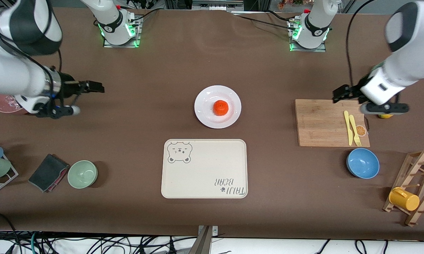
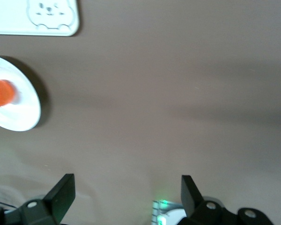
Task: Place orange and plate with both arms
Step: 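Withdraw the left gripper while the right gripper reaches toward the plate rim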
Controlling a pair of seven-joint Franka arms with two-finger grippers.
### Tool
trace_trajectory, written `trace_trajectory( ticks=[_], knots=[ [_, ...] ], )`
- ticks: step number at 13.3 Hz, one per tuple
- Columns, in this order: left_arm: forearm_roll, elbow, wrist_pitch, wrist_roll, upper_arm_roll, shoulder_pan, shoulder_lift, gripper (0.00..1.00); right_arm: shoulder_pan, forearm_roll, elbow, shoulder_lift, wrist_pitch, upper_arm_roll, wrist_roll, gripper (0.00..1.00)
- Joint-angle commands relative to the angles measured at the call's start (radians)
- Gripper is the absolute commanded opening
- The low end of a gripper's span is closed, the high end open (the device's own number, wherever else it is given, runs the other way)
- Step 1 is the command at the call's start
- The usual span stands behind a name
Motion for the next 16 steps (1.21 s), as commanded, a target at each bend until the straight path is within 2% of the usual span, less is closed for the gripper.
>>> trace_trajectory(
  ticks=[1,3,7,10,14,16],
  knots=[
    [0.028,0.113,-0.124,0.01,0.009,-0.005,0.011,1.0,0.016,0.069,0.01,0.045,0.06,-0.002,0.004,1.0],
    [0.077,0.149,-0.158,-0.004,0.008,-0.003,0.006,1.0,0.019,0.091,0.008,0.07,0.078,-0.002,0.001,1.0],
    [0.082,0.2,-0.198,-0.007,0.011,0.008,0.006,1.0,0.025,0.229,-0.006,0.137,0.091,-0.002,-0.008,1.0],
    [0.087,0.235,-0.236,-0.025,0.011,0.012,0.006,1.0,0.024,0.389,-0.004,0.203,0.094,-0.002,-0.077,1.0],
    [0.087,0.244,-0.259,-0.029,0.008,0.014,0.014,1.0,0.035,0.526,-0.004,0.263,0.126,-0.002,-0.088,1.0],
    [0.088,0.295,-0.284,-0.03,0.009,0.018,0.032,1.0,0.036,0.607,-0.003,0.278,0.131,-0.002,-0.14,1.0]
  ],
)
